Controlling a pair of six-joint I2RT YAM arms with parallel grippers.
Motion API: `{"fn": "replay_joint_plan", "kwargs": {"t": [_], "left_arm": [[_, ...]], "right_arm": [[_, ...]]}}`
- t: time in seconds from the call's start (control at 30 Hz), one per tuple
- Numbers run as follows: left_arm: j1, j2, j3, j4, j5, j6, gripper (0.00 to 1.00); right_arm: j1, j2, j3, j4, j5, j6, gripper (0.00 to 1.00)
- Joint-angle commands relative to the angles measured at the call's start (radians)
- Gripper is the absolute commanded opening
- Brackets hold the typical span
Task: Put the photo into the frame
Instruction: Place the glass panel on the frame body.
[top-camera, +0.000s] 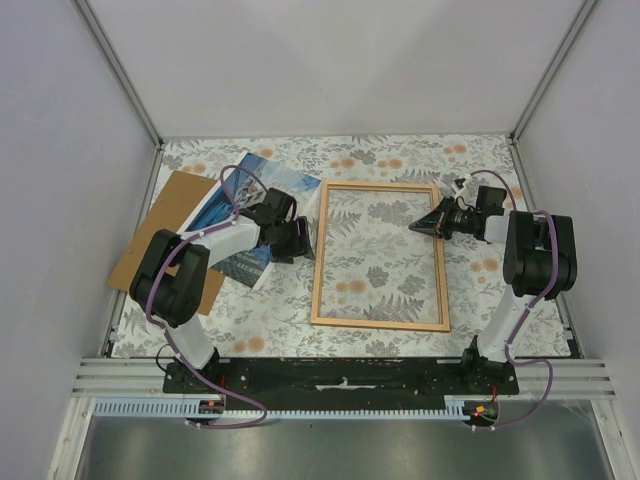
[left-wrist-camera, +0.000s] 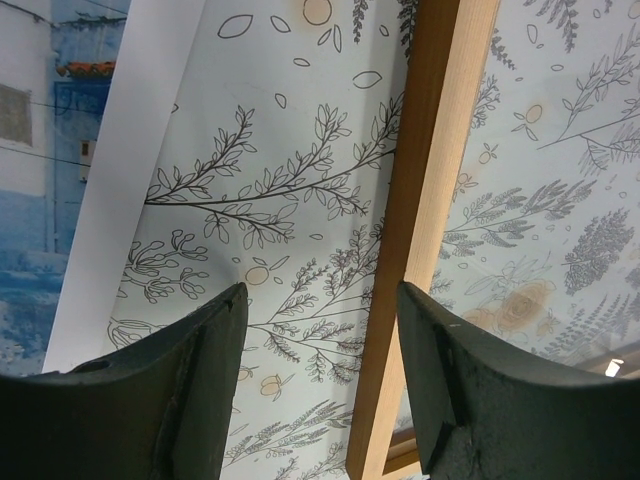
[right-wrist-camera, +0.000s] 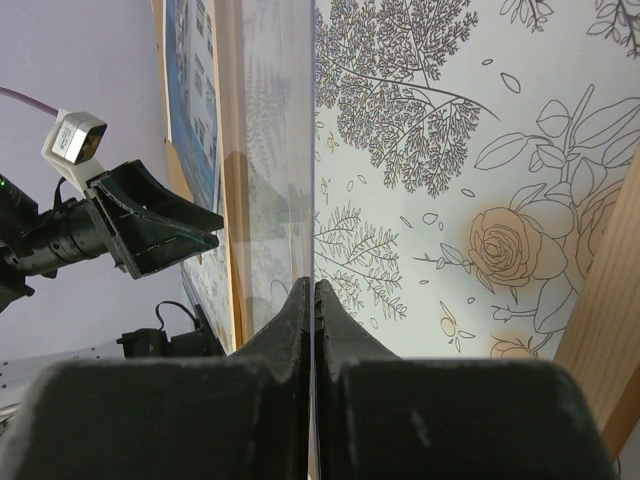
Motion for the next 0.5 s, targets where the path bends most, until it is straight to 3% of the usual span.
{"fn": "replay_joint_plan", "kwargs": {"t": [0.0,0.47], "left_arm": [[-0.011,0.004,0.001,0.036,-0.004,-0.027,0.66],[-0.059,-0.02,-0.025,0.035,-0.031,-0.058,0.56]], "right_arm": [[0.005,-0.011,0.017,0.018,-0.015,0.006,0.0],[0.016,-0.014,0.007,0.041,0.002,0.032,0.0]]}}
